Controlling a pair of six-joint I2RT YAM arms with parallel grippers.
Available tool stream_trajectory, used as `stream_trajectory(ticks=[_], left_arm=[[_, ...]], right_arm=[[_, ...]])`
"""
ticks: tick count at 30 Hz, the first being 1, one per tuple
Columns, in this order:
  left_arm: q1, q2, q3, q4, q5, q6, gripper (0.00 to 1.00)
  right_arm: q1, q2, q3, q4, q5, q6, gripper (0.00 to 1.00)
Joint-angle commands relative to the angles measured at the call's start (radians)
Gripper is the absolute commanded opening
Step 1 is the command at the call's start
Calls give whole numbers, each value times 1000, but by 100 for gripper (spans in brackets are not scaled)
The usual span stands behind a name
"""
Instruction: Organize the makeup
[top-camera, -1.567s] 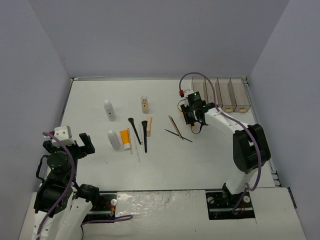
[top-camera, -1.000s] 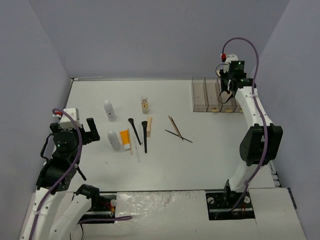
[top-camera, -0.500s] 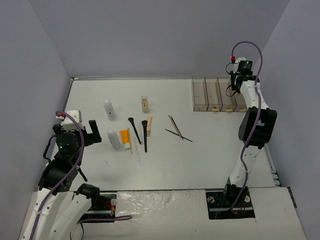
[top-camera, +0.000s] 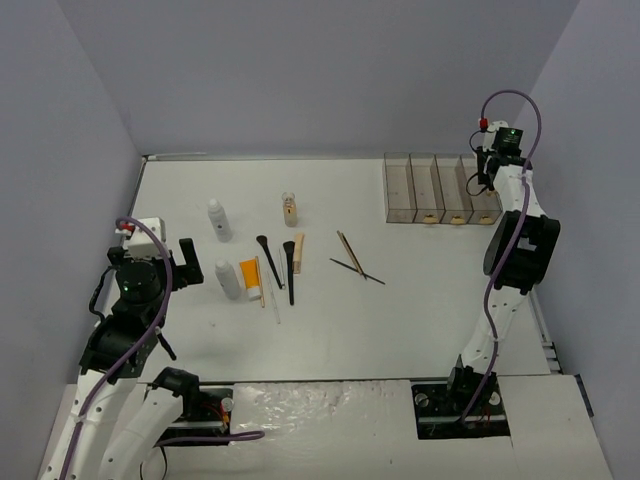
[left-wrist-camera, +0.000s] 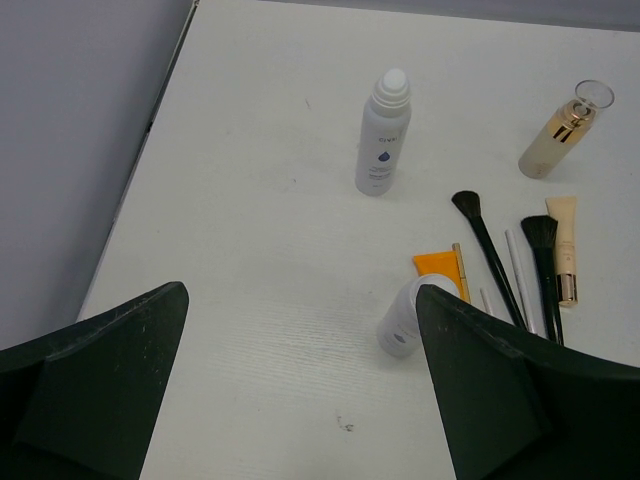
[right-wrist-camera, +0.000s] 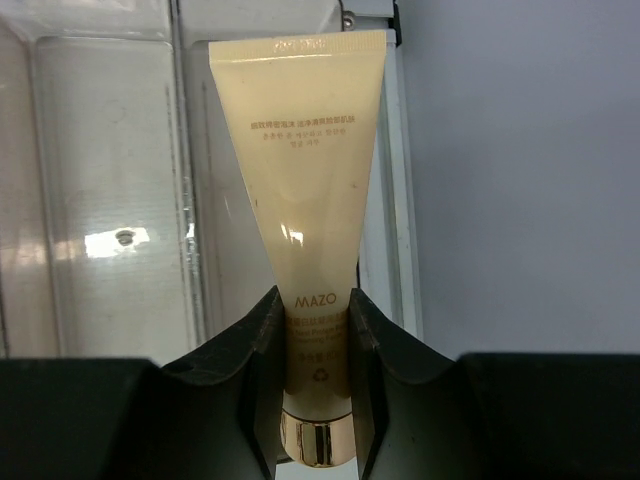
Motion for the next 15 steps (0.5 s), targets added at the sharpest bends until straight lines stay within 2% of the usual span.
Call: stream_trajectory(ticks=[1, 11, 15], left_arm=[[8, 22, 31, 51, 11, 13, 97], [17, 32, 31, 53, 23, 11, 97], [17, 27, 30, 54, 28, 11, 97]], right_arm=[[-17, 8, 11, 81, -48, -14, 25], [-16, 17, -22, 93, -80, -14, 31], [-17, 8, -19, 95, -86, -5, 43]])
